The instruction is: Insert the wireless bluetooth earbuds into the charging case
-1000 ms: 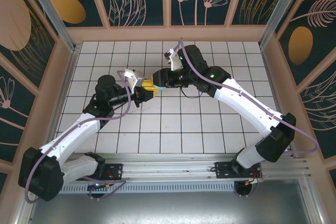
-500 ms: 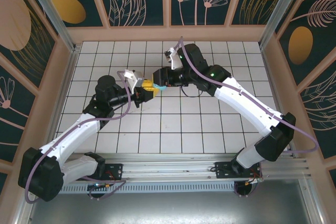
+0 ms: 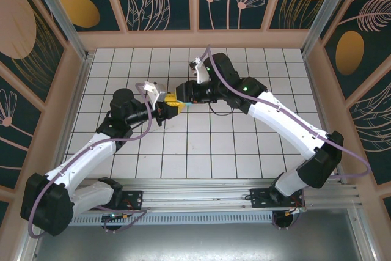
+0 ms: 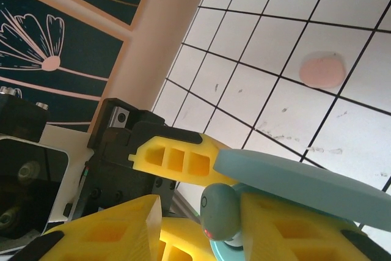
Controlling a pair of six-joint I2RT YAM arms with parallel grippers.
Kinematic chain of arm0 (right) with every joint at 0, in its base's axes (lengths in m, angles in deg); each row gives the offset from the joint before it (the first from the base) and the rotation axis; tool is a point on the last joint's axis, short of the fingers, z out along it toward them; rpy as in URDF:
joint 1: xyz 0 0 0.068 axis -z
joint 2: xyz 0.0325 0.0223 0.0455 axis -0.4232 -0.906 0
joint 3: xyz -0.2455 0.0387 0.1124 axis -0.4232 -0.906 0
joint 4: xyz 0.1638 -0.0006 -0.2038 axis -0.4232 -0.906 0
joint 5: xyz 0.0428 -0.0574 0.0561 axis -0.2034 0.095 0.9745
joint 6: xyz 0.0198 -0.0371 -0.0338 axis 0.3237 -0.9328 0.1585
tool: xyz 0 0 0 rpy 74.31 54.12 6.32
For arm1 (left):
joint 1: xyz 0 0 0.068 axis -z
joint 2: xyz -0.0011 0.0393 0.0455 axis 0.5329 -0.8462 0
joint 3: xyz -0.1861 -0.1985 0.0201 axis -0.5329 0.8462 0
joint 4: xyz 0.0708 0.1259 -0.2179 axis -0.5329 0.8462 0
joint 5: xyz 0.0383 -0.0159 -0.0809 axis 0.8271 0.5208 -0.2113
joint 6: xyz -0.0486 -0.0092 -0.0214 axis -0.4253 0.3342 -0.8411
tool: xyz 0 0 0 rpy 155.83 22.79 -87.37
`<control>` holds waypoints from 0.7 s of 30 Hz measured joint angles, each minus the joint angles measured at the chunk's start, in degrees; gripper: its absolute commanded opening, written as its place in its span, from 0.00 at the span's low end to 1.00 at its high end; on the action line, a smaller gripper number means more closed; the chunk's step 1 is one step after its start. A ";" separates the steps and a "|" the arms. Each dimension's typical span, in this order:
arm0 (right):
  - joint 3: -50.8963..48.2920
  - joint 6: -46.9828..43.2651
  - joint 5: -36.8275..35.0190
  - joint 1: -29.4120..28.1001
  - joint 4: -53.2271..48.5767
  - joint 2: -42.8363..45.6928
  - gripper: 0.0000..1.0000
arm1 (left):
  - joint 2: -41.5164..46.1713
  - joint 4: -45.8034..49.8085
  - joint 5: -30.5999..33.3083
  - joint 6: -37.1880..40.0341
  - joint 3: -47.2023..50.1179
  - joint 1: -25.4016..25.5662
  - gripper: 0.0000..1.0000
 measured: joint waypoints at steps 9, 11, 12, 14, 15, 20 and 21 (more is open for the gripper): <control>-0.48 0.37 -2.03 -0.31 0.00 1.25 0.39 | 0.66 -0.09 -0.22 0.00 0.33 0.02 0.00; -0.48 0.39 -2.19 -0.31 0.04 1.29 0.39 | 0.79 -0.09 -0.22 0.00 0.39 0.00 0.00; -0.48 0.42 -2.38 -0.31 0.04 1.29 0.39 | 0.81 -0.09 -0.22 0.00 0.42 0.02 0.00; -0.48 0.55 -2.75 -0.31 0.20 1.31 0.39 | 0.81 -0.09 -0.22 0.00 0.44 0.02 0.00; -0.48 0.57 -2.95 -0.31 0.33 1.31 0.39 | 0.81 -0.09 -0.22 0.00 0.44 0.02 0.00; -0.74 1.22 -3.06 -0.31 0.87 1.40 0.38 | 0.81 -0.22 -0.20 0.00 0.44 0.00 0.00; -0.94 1.42 -3.06 -0.31 1.11 1.44 0.38 | 0.81 -0.22 -0.22 0.00 0.44 0.00 0.00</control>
